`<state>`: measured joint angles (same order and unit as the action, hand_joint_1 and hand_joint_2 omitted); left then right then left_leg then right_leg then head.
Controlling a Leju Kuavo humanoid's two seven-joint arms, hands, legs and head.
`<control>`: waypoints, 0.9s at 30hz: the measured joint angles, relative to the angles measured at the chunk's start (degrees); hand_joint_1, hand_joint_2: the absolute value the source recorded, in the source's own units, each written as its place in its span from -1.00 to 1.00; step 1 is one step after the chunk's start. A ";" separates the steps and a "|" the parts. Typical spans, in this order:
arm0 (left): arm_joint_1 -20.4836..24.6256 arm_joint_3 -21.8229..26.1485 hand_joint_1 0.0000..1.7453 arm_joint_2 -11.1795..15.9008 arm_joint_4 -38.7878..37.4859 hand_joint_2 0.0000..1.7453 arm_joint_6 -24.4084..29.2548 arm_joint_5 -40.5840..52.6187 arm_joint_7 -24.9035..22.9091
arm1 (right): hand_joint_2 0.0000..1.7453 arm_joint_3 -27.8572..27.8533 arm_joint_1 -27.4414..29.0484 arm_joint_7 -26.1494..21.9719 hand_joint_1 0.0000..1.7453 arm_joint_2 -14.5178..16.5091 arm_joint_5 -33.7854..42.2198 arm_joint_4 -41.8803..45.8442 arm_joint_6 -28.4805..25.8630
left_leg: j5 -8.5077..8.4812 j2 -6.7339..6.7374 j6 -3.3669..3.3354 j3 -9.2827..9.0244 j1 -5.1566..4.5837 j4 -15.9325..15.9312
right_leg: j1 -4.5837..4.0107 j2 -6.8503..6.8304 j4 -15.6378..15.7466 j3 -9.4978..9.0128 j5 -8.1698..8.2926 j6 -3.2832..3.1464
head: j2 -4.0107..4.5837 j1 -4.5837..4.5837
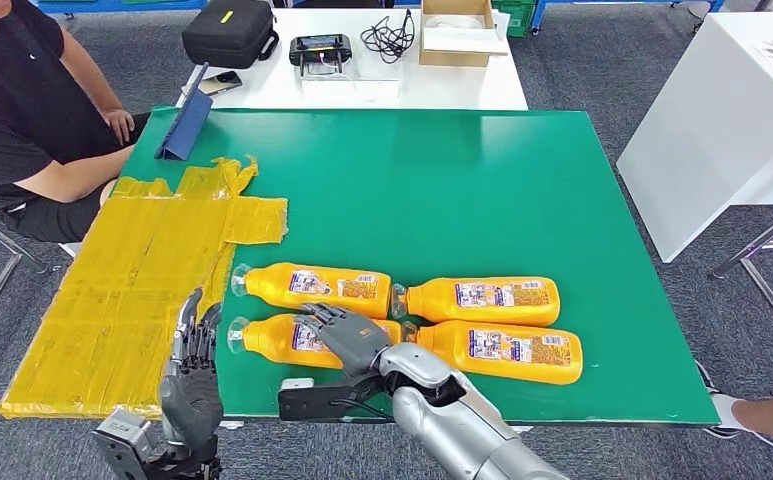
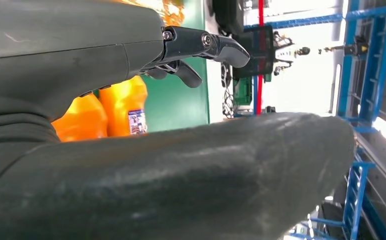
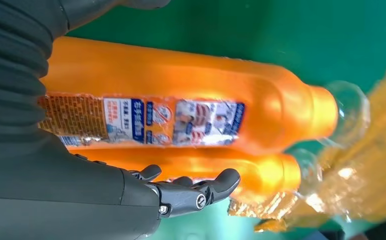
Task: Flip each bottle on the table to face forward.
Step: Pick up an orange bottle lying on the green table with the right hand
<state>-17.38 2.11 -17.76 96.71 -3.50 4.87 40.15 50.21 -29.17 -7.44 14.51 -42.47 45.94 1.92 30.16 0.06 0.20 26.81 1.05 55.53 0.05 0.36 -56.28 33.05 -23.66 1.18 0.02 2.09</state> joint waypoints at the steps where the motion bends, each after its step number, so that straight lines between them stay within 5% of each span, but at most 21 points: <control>1: -0.15 0.32 -1.00 -0.14 0.04 -1.00 -0.11 -0.01 0.01 | 1.00 0.53 -0.10 0.66 -1.00 -0.14 -0.55 -0.12 -0.31 | 0.00 0.00 0.00 0.00 0.00 0.00 | 0.00 0.00 0.00 0.00 0.00 0.00 | 0.00 0.01; 10: -1.74 2.92 -1.00 -1.20 1.02 -1.00 -0.75 -1.02 0.02 | 1.00 4.85 -0.15 8.07 -1.00 -1.17 -7.10 -0.41 -6.43 | 0.01 0.00 0.00 0.01 0.00 0.00 | 0.00 0.00 0.01 0.03 0.00 0.00 | 0.00 0.01; 20: -2.09 4.16 -1.00 -1.43 1.04 -1.00 -1.81 -1.71 0.01 | 1.00 6.81 -0.22 12.56 -1.00 -1.64 -11.03 -2.18 -3.13 | 0.01 0.00 0.00 0.02 0.00 0.00 | 0.00 0.00 0.01 0.00 0.00 0.00 | 0.00 0.01; 24: -1.80 4.57 -1.00 -1.61 0.98 -1.00 -1.87 -1.90 0.01 | 1.00 8.39 -1.83 17.05 0.89 -0.16 -14.81 -5.79 0.49 | 0.02 0.03 0.00 -0.16 0.00 -0.01 | -0.01 0.04 0.02 -0.12 0.00 0.00 | 0.00 0.02; 27: -1.69 4.65 -1.00 -1.84 0.92 -1.00 -1.92 -1.84 0.01 | 1.00 9.10 -2.50 18.47 1.00 0.45 -16.04 -8.40 1.36 | 0.02 0.02 0.00 -0.27 -0.01 -0.01 | -0.01 0.03 0.03 -0.26 -0.01 0.00 | 0.00 0.02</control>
<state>-19.07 6.76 -19.60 97.63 -5.43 3.03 40.16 59.31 -31.68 11.03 14.96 -58.52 37.53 3.28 30.18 0.09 0.20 26.54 1.04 55.52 0.04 0.39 -56.26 32.79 -23.66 1.19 0.02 2.10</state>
